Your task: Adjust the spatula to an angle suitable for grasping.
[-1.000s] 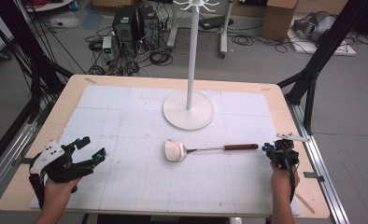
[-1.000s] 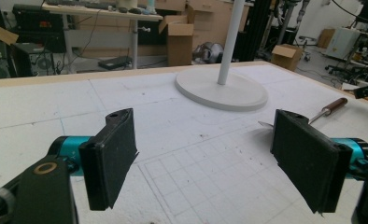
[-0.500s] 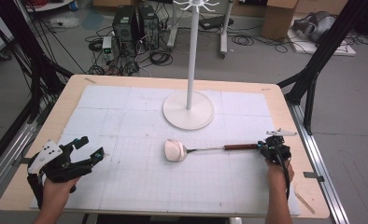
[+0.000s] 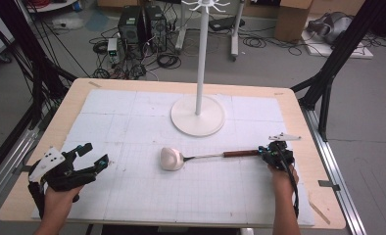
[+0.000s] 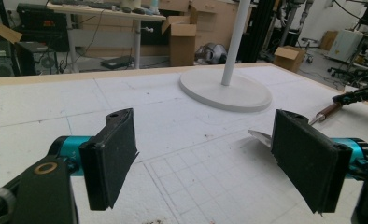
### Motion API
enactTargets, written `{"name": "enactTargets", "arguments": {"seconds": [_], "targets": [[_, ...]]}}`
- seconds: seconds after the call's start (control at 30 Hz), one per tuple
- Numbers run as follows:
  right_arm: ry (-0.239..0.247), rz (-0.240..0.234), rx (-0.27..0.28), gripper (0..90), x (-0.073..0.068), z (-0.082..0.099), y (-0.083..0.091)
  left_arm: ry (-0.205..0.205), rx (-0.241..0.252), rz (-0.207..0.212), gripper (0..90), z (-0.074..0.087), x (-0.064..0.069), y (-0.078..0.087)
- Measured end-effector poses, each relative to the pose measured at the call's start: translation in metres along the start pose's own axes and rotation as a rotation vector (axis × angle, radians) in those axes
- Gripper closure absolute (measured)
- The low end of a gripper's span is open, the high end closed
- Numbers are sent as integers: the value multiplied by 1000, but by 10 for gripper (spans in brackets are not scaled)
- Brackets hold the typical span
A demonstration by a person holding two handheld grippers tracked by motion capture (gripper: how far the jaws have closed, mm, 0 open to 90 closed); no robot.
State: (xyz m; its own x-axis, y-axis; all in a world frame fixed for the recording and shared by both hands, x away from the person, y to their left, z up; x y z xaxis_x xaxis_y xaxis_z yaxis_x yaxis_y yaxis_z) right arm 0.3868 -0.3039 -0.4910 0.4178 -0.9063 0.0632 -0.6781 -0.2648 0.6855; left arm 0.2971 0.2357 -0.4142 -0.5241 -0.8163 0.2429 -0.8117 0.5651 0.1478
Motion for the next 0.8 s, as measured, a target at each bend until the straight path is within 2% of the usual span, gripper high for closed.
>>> {"name": "enactTargets", "arguments": {"seconds": [0.17, 0.3, 0.43, 0.63, 0.73, 0.8], "targets": [[5, -28, -1, 897, -13, -5, -5, -5, -3, -1, 229, 0, -3, 2], [29, -46, 2, 897, -26, -12, -10, 0, -2, -3, 230, -1, -4, 2], [47, -87, 3, 897, -45, -20, -16, 2, 1, -5, 230, -1, -5, 3], [116, -150, 4, 898, -78, -31, -24, 7, 8, -8, 230, -2, -6, 4], [128, -163, -6, 898, -86, -33, -25, 7, 7, -9, 230, -2, -8, 5], [121, -156, 3, 898, -85, -36, -24, 9, 8, -10, 230, -2, -8, 5]]}}
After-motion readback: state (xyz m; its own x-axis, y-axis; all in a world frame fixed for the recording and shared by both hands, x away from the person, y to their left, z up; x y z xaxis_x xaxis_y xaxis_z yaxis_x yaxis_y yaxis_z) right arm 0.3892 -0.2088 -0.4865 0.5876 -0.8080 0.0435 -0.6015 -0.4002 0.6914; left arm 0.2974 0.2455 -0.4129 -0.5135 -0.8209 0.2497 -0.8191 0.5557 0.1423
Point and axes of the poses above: each handheld gripper's, and its own axes: y roughly backward along the jaws, z roughly out of its underside, x roughly to its right, the point moved 7 cm from there along -y, roughly forward along the jaws, and after that the axes turned 6 degrees about y, right-handed, at the moved point
